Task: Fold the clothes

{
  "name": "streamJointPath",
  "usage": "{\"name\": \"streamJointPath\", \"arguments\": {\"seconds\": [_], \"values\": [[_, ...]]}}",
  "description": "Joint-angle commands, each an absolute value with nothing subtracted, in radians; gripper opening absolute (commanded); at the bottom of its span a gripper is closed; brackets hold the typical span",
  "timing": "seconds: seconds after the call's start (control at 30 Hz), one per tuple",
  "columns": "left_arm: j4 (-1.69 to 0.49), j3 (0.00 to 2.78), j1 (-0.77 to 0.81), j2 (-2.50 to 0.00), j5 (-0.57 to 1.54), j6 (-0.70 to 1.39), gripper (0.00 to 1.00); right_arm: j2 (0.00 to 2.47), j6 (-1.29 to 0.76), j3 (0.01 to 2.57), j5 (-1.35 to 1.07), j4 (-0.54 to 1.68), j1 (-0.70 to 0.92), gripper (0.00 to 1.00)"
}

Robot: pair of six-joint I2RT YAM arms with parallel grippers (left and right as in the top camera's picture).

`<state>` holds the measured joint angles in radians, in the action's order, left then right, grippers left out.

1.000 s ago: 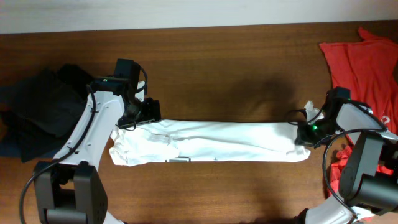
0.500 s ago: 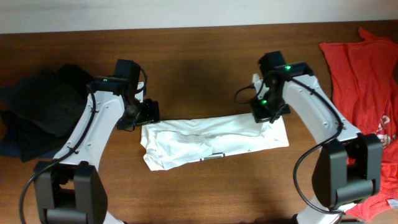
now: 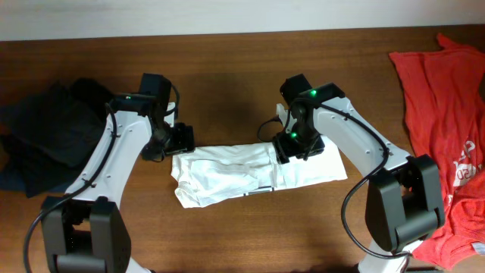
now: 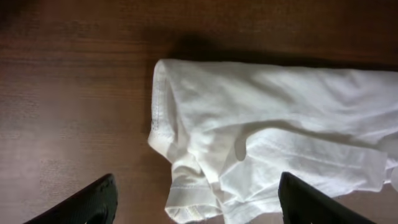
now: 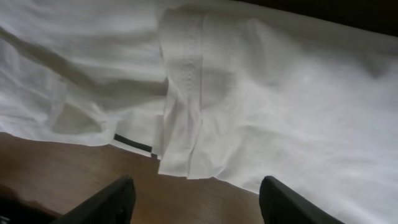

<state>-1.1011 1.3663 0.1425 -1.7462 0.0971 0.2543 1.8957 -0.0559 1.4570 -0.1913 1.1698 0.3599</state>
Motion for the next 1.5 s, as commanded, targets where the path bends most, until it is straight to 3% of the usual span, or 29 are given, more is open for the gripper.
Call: {"name": "streamJointPath", "arguments": {"seconds": [0.0,0.17,0.27,0.3,0.37,0.47,0.5,0.57,0.7,0.77,0.87,1.0,1.2,1.23,1.27,1.3,1.37,1.47], "values": [[-1.144,1.370,0.135,-1.733,0.089,0.245,0.86,1.901,-0.104,1.468,-0.040,1.196,0.356,0.60],[-1.065,1.198,0.136,-1.735,0.192,0.170,0.87,1.845,-0.218,1.477,0.057,1.243,0.185,0.60],[-0.880,1.007,0.136,-1.735,0.295,0.170,0.86,1.845,-0.218,1.477,0.057,1.279,0.109,0.60],[-0.796,0.949,0.136,-1.735,0.305,0.170,0.81,1.845,-0.218,1.477,0.057,1.280,0.109,0.60],[-0.668,0.874,0.136,-1.735,0.323,0.173,0.69,1.845,-0.219,1.477,0.057,1.285,0.111,0.60],[-0.605,0.865,0.135,-1.735,0.322,0.193,0.06,1.845,-0.218,1.477,0.057,1.295,0.111,0.60],[-0.599,0.870,0.132,-1.734,0.315,0.193,0.01,1.845,-0.218,1.477,0.058,1.295,0.111,0.60],[-0.638,0.900,0.101,-1.729,0.263,0.193,0.00,1.845,-0.218,1.477,0.062,1.295,0.109,0.60],[-0.913,1.172,-0.102,-1.690,0.134,0.193,0.01,1.845,-0.215,1.477,0.113,1.295,0.049,0.61],[-1.015,1.314,-0.104,-1.686,0.140,0.192,0.00,1.845,-0.206,1.477,0.113,1.296,0.019,0.61],[-1.066,1.409,0.097,-1.686,0.232,0.205,0.01,1.845,-0.189,1.477,0.105,1.296,0.014,0.61],[-0.926,1.409,0.436,-1.723,0.138,0.261,0.01,1.845,-0.188,1.477,0.102,1.313,0.014,0.61],[-0.870,1.409,0.623,-1.855,0.134,0.292,0.01,1.845,-0.169,1.477,0.102,1.325,0.014,0.61],[-0.858,1.409,0.632,-1.855,0.138,0.292,0.15,1.845,-0.169,1.477,0.102,1.325,0.014,0.62],[-0.838,1.409,0.639,-1.855,0.170,0.290,0.46,1.845,-0.170,1.476,0.101,1.325,0.014,0.62],[-0.819,1.417,0.636,-1.853,0.244,0.233,0.59,1.845,-0.170,1.476,0.101,1.325,0.014,0.62],[-0.855,1.494,0.585,-1.826,0.271,0.182,0.64,1.845,-0.169,1.476,0.102,1.332,0.014,0.63],[-0.902,1.584,0.384,-1.711,0.273,0.136,0.68,1.845,-0.126,1.476,0.037,1.330,0.014,0.66]]}}
